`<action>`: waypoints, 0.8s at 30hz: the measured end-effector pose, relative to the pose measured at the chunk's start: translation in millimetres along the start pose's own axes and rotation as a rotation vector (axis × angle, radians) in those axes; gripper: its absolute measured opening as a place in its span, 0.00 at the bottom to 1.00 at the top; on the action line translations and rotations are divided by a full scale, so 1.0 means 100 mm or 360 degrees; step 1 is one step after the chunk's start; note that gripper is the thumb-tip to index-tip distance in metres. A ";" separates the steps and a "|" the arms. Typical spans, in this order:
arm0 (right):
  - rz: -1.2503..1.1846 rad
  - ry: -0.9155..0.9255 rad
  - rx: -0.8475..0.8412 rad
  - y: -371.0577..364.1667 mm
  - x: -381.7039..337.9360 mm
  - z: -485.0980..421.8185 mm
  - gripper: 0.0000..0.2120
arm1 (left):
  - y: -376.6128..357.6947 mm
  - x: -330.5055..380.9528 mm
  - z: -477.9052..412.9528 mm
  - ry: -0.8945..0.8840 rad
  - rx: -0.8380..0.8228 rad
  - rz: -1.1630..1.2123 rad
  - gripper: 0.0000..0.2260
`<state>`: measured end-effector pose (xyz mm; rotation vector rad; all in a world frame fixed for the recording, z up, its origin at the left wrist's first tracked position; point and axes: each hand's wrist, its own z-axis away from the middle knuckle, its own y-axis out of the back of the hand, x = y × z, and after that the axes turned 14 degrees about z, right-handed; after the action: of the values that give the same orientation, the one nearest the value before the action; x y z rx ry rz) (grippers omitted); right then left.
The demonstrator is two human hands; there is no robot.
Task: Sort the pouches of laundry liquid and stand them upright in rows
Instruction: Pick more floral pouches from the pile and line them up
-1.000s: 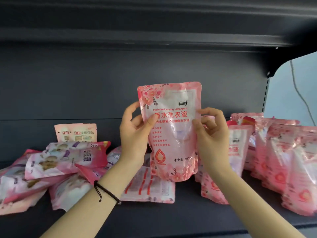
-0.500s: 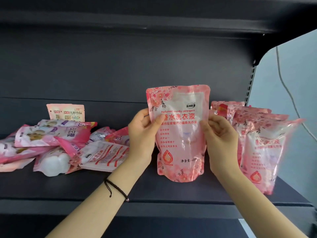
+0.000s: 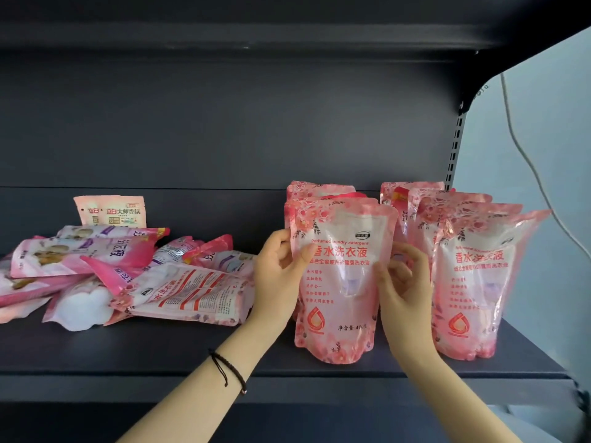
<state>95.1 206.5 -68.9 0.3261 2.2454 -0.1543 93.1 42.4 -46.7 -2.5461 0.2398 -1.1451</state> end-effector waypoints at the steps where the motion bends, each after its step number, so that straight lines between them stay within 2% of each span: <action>1: -0.0029 0.0051 -0.0088 0.01 0.02 0.02 0.17 | 0.01 0.00 0.02 -0.0027 -0.0001 0.0002 0.13; 5: 0.0092 0.0287 -0.0434 0.04 0.07 0.13 0.28 | 0.09 0.01 0.09 -0.0142 0.0011 -0.0025 0.21; 8: 0.0285 0.0397 -0.0380 0.06 0.08 0.18 0.31 | 0.14 0.01 0.15 -0.0171 -0.0067 -0.0061 0.24; 12: 0.0532 0.0555 -0.0309 0.10 0.11 0.21 0.31 | 0.28 -0.02 0.23 -0.0072 -0.0253 -0.0175 0.31; 15: 0.0945 0.0657 -0.0472 0.19 0.15 0.26 0.32 | 0.40 -0.03 0.28 0.0010 -0.0361 -0.0316 0.35; 17: 0.1143 0.0632 -0.0672 0.24 0.20 0.28 0.37 | 0.46 -0.04 0.28 0.0067 -0.0452 -0.0351 0.35; 19: 0.1144 0.0563 -0.0774 0.27 0.24 0.28 0.42 | 0.49 -0.05 0.27 0.0168 -0.0570 -0.0377 0.36; 24: 0.1207 0.0549 -0.0739 0.26 0.23 0.24 0.42 | 0.57 -0.08 0.34 0.0388 -0.0907 -0.0721 0.49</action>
<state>105.6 230.3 -102.0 0.9644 2.2350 0.8609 112.1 -0.3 -94.7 -3.0472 0.0449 -1.7748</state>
